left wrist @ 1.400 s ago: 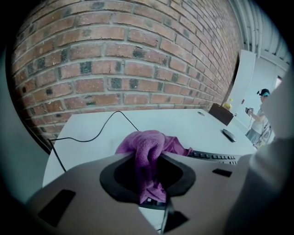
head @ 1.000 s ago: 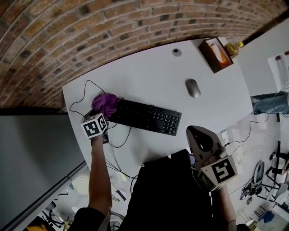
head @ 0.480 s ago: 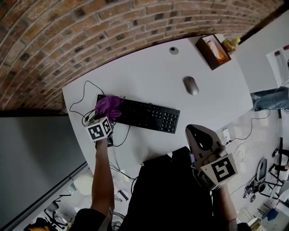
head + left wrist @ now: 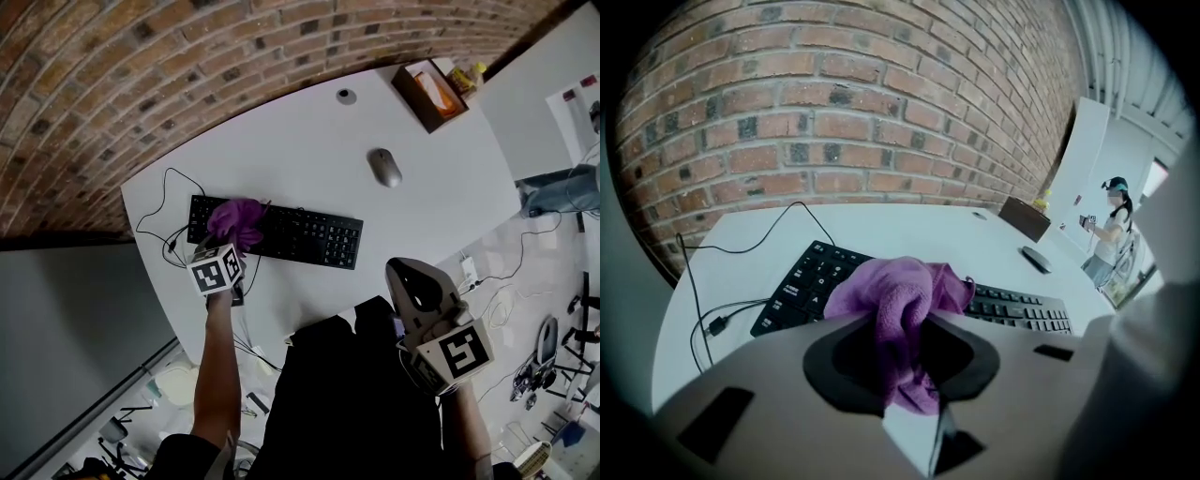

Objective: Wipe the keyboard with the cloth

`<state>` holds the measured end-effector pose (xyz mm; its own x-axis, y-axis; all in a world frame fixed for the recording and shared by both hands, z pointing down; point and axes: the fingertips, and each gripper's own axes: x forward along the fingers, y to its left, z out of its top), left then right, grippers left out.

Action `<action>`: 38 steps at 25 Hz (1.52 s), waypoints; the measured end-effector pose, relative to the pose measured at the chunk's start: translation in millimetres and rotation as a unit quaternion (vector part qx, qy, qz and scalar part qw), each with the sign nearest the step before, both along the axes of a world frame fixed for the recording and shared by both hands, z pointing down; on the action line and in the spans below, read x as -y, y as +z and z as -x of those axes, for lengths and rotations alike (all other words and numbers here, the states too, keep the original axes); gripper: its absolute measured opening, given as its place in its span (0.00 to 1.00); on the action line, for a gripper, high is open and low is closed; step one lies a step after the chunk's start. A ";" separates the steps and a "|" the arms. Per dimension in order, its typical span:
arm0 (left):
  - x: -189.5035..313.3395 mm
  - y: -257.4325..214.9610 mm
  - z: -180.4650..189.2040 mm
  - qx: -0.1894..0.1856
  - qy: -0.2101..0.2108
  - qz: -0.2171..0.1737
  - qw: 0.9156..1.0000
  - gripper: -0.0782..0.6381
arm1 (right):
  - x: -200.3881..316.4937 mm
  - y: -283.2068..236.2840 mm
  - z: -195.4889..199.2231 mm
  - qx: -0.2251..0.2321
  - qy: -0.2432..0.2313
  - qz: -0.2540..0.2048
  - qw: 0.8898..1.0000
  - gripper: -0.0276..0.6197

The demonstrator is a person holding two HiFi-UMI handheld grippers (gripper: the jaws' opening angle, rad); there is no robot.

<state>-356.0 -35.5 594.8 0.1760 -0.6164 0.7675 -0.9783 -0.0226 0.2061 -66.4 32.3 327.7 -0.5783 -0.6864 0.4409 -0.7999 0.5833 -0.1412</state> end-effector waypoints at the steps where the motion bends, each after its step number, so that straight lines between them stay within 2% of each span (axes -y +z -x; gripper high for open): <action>1: -0.4 -0.1 -5.4 -0.002 0.004 0.000 1.000 0.25 | -0.7 0.1 -2.3 0.001 0.002 0.000 1.000 0.07; 14: -7.0 1.0 -74.3 -0.018 0.068 -0.001 0.998 0.25 | -10.9 4.3 -28.1 0.007 0.026 0.008 1.000 0.07; 29: -12.5 0.9 -149.8 -0.027 0.162 0.006 0.986 0.25 | -14.4 3.5 -50.0 0.009 0.049 0.007 0.999 0.07; 38: -21.0 0.6 -189.9 -0.036 0.204 0.010 0.978 0.25 | -14.5 3.5 -59.9 0.010 0.056 0.006 0.998 0.07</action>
<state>-166.2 -14.5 595.4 0.4572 -0.4691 0.7556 -0.8722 -0.4026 0.2778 -6.4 46.8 331.1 -0.5065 -0.7426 0.4381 -0.8573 0.4879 -0.1643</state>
